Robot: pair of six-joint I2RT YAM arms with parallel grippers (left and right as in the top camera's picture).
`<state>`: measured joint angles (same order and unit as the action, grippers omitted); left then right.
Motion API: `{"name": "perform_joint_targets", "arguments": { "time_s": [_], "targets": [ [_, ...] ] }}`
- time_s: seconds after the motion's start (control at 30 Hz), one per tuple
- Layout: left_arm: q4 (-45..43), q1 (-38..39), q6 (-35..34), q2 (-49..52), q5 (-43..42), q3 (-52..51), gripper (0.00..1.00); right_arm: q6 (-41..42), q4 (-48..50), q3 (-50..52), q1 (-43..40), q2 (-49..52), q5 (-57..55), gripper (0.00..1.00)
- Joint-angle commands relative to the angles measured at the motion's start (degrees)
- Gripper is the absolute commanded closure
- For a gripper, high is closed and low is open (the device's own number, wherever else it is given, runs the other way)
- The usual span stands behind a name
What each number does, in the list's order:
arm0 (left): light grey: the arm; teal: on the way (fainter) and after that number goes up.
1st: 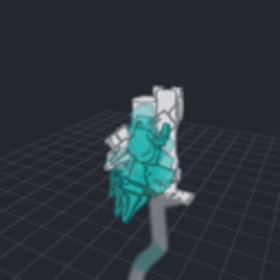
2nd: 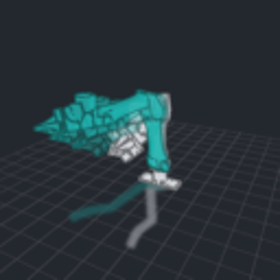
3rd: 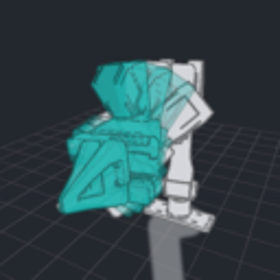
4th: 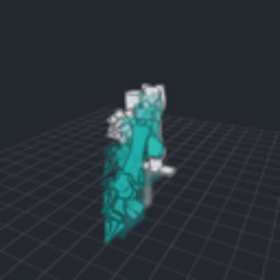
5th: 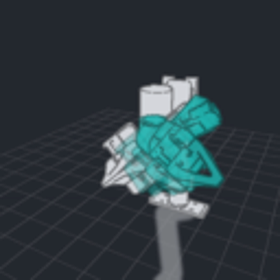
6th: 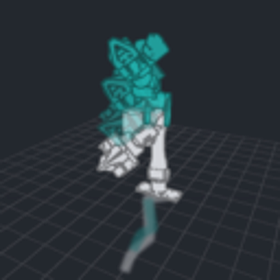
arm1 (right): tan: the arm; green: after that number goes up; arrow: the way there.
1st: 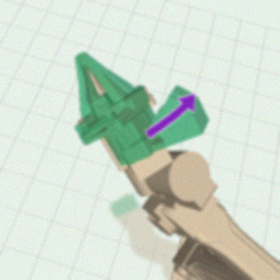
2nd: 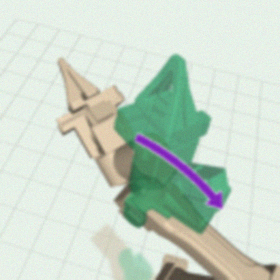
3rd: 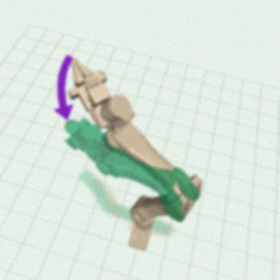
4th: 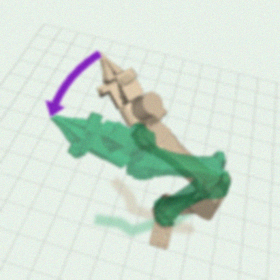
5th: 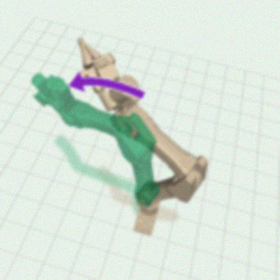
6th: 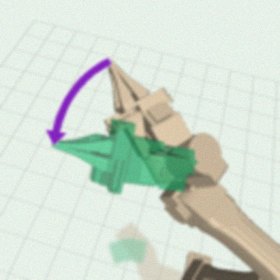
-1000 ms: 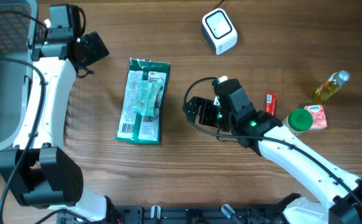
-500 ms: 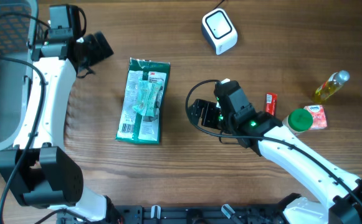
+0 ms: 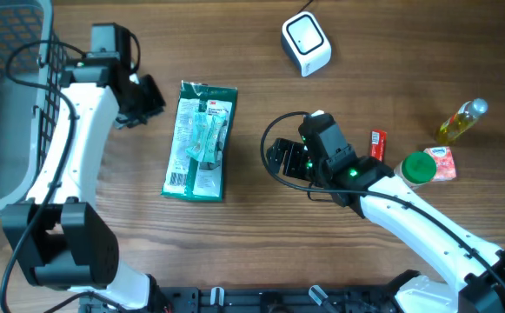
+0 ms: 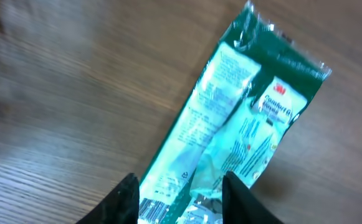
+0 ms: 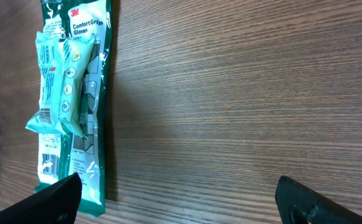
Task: Scan the item barcode
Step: 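Move the left gripper over the green gloves pack and lower it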
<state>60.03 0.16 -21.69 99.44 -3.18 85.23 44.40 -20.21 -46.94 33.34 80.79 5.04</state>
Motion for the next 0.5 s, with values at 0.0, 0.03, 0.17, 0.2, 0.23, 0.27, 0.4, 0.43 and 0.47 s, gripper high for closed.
{"name": "perform_joint_targets", "arguments": {
  "time_s": [0.0,0.03,0.17,0.2,0.23,0.27,0.4,0.43,0.47],
  "targets": [
    [-1.16,2.93,0.33,0.66,-0.87,-3.54,0.60,0.68,-0.09,0.59,0.24,0.85,-1.20,0.00],
    [-1.29,3.67,0.35,0.66,-0.87,-4.09,0.60,0.68,-0.09,0.59,0.24,0.85,-1.20,0.00],
    [-2.47,7.04,0.74,0.66,-0.85,-5.53,0.59,0.68,-0.04,0.59,0.24,0.85,-1.20,0.00],
    [-2.60,7.61,0.74,0.76,-0.83,-5.53,0.59,0.70,-0.04,0.59,0.24,0.85,-1.20,0.00],
    [-2.67,8.02,0.74,0.76,-0.85,-5.53,0.59,0.68,-0.04,0.59,0.24,0.85,-1.22,0.00],
    [-2.73,8.28,0.74,0.76,-0.85,-5.53,0.59,0.72,-0.07,0.59,0.24,0.85,-1.22,0.00],
    [-2.73,8.74,0.72,0.81,-0.87,-5.53,0.59,0.72,-0.02,0.59,0.24,0.85,-1.22,0.00],
    [-2.78,8.74,0.72,0.81,-0.85,-5.64,0.59,0.72,0.00,0.59,0.24,0.85,-1.22,0.01],
    [-2.84,8.74,0.72,0.81,-0.85,-5.86,0.59,0.72,0.00,0.59,0.24,0.85,-1.20,0.00]
  ]
}}
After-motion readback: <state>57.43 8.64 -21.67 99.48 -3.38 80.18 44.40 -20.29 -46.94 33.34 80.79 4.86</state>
